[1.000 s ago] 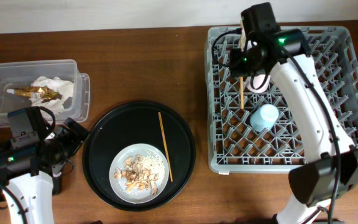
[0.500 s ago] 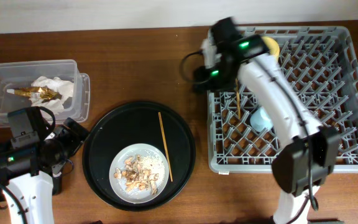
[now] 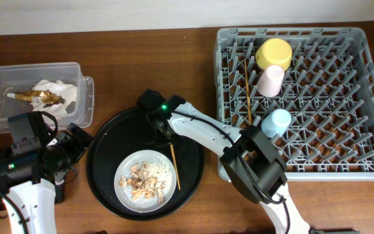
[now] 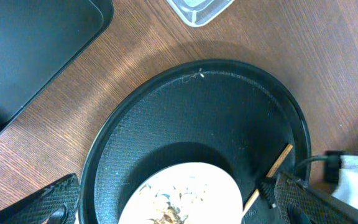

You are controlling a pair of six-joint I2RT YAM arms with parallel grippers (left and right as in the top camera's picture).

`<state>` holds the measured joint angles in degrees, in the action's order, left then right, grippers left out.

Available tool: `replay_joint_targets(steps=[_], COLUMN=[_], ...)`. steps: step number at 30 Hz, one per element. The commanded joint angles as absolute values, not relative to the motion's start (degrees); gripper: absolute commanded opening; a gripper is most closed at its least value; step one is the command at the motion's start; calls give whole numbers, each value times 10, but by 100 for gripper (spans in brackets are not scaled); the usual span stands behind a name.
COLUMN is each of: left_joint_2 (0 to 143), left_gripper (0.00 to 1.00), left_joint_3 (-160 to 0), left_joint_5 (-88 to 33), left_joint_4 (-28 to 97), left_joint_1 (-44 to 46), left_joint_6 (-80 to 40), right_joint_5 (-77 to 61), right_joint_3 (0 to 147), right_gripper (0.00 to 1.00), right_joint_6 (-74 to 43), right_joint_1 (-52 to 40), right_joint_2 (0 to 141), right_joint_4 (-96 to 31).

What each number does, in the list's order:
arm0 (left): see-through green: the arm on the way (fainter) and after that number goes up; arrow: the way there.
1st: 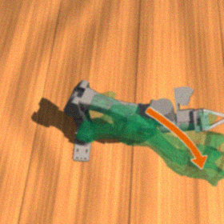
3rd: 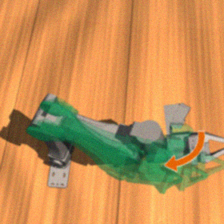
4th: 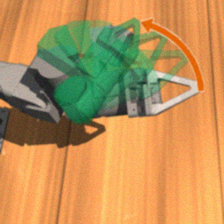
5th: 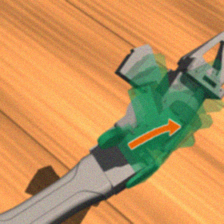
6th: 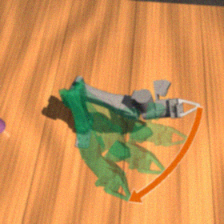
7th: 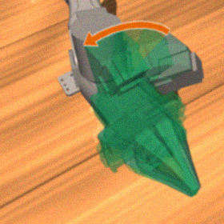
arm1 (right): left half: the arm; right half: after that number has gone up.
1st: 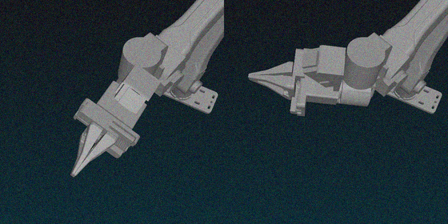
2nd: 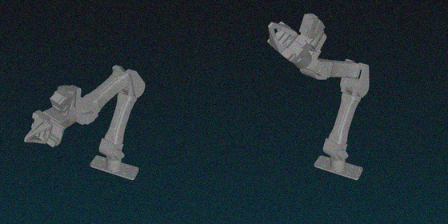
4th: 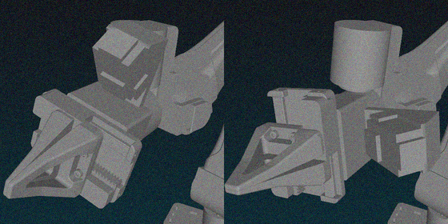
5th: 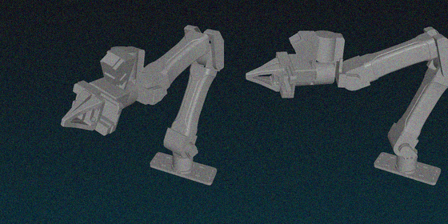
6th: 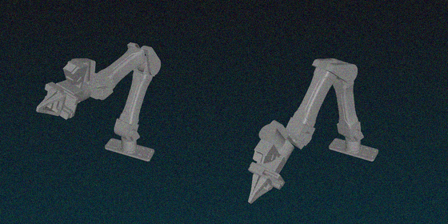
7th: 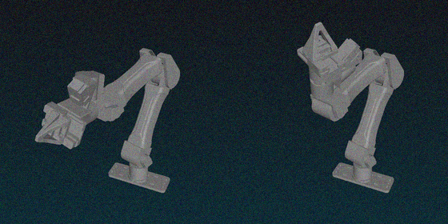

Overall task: Sort waste into correct bins and load items into the dishwasher rack
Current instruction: 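Carry the second chopstick to the rack and stand it upright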

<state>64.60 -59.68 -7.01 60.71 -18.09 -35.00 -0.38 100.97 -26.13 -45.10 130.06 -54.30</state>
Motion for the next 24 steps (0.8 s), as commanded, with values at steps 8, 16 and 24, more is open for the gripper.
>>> replay_joint_targets(steps=[8, 16, 24], left_joint_2=[644, 644, 644], left_gripper=[99, 99, 99], left_joint_3=[-602, -602, -602], left_joint_5=[-66, -66, -66], left_joint_4=[607, 607, 607], left_joint_1=[-183, -183, -183], left_joint_6=[-354, -354, -354], right_joint_5=[-3, 8, -43], right_joint_3=[1182, 1289, 1207], right_gripper=[4, 4, 29], right_joint_6=[-251, -30, -39], right_joint_1=[-359, -87, -75], right_joint_2=[1236, 1223, 1231], right_joint_4=[-677, -770, -716])
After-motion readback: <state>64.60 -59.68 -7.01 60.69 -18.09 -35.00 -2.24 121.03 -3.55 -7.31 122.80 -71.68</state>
